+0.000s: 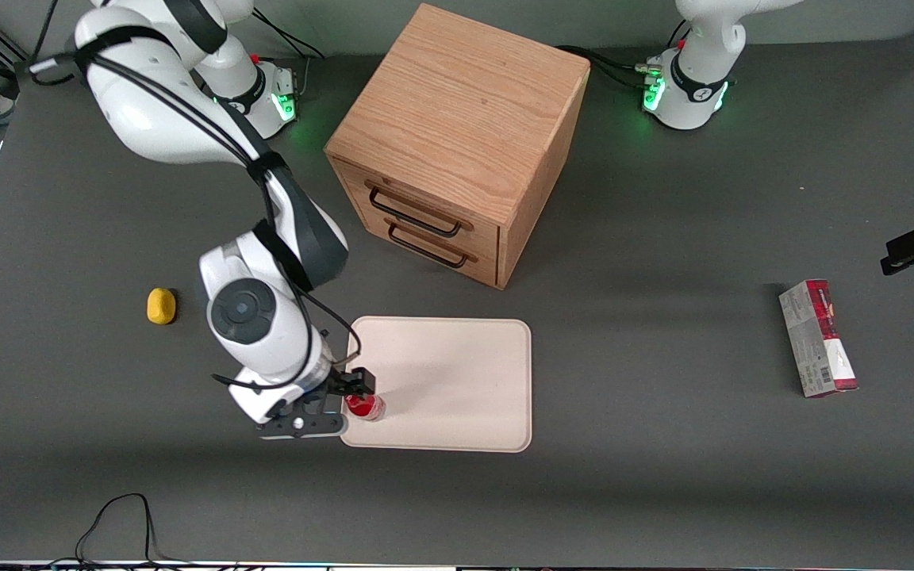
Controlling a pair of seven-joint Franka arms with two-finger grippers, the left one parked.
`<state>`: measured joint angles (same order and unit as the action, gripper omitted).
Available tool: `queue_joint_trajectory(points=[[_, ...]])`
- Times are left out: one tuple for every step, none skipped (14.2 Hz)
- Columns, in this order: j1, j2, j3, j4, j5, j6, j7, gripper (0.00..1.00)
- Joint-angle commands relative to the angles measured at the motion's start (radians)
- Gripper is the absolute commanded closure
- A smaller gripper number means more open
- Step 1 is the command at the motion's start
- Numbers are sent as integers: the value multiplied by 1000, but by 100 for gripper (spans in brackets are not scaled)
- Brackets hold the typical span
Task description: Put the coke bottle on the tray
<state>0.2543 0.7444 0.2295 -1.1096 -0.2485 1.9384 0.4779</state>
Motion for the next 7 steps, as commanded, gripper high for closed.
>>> queue_joint_trajectory(points=[[-1, -254, -108, -216, 91, -41, -95, 0], [-1, -357, -164, -316, 145, -42, -176, 0], [-3, -456, -211, -411, 176, -44, -241, 0], [-3, -552, -254, -499, 196, -53, -287, 0], [-3, -630, -298, -563, 218, -79, -333, 0], [-1, -695, -340, -611, 238, -116, -378, 0], [0, -747, -382, -643, 251, -159, -401, 0]])
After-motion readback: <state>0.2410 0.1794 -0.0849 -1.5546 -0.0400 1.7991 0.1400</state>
